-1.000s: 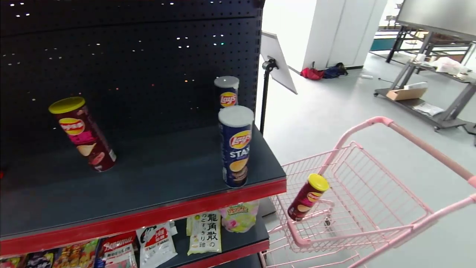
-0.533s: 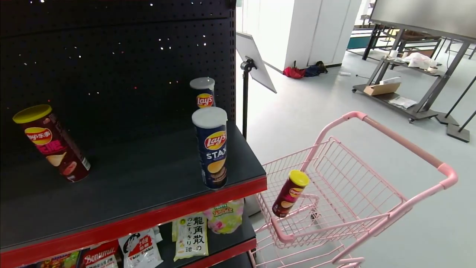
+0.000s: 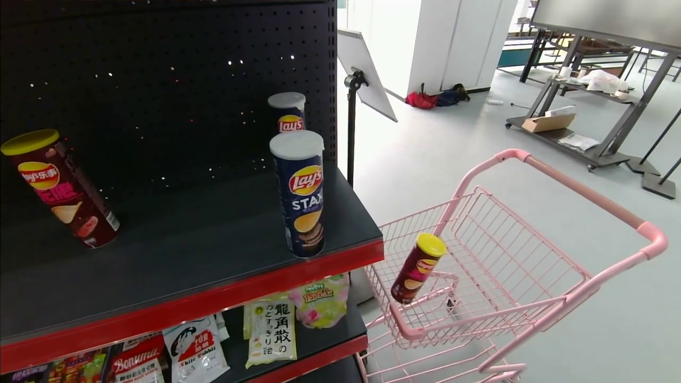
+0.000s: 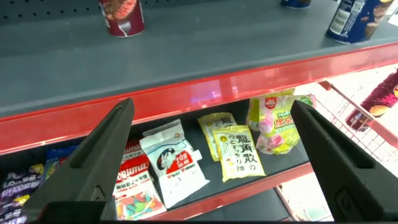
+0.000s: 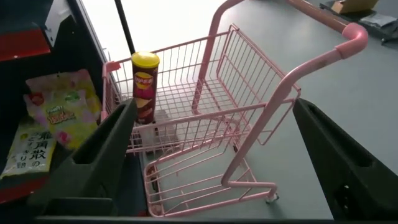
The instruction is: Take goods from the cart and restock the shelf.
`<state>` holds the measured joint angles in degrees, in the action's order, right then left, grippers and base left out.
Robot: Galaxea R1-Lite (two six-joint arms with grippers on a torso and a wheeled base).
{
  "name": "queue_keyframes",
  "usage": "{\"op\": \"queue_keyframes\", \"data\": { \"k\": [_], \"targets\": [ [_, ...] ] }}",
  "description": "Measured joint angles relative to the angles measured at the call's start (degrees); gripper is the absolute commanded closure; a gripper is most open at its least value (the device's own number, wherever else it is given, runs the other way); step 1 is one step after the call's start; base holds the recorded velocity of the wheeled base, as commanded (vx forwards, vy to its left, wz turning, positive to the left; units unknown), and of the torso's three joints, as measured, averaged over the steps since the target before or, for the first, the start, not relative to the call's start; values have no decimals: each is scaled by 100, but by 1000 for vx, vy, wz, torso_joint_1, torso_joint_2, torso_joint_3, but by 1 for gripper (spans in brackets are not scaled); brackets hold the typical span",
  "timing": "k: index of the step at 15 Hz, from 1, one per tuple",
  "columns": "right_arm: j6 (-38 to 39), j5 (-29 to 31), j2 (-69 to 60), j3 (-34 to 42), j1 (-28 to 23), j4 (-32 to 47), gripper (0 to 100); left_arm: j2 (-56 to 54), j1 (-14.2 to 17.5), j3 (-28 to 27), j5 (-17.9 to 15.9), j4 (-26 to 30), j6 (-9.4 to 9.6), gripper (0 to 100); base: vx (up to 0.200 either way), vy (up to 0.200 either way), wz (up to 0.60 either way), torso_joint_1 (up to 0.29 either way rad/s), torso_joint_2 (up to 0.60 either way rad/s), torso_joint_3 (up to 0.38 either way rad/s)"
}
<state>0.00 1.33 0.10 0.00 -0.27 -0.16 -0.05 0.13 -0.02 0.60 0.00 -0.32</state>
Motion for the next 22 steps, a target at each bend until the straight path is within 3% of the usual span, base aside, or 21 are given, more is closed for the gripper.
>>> {"op": "queue_keyframes", "data": {
  "k": [14,22],
  "targets": [
    [16,0,0,0,0,6,0,0,2,2,0,10,-1,0,0,0,0,-157,422,263],
    [-49,-16,224,0,-50,0,0,0,0,-2,0,0,-11,0,0,0,0,-17,48,33]
  ]
}}
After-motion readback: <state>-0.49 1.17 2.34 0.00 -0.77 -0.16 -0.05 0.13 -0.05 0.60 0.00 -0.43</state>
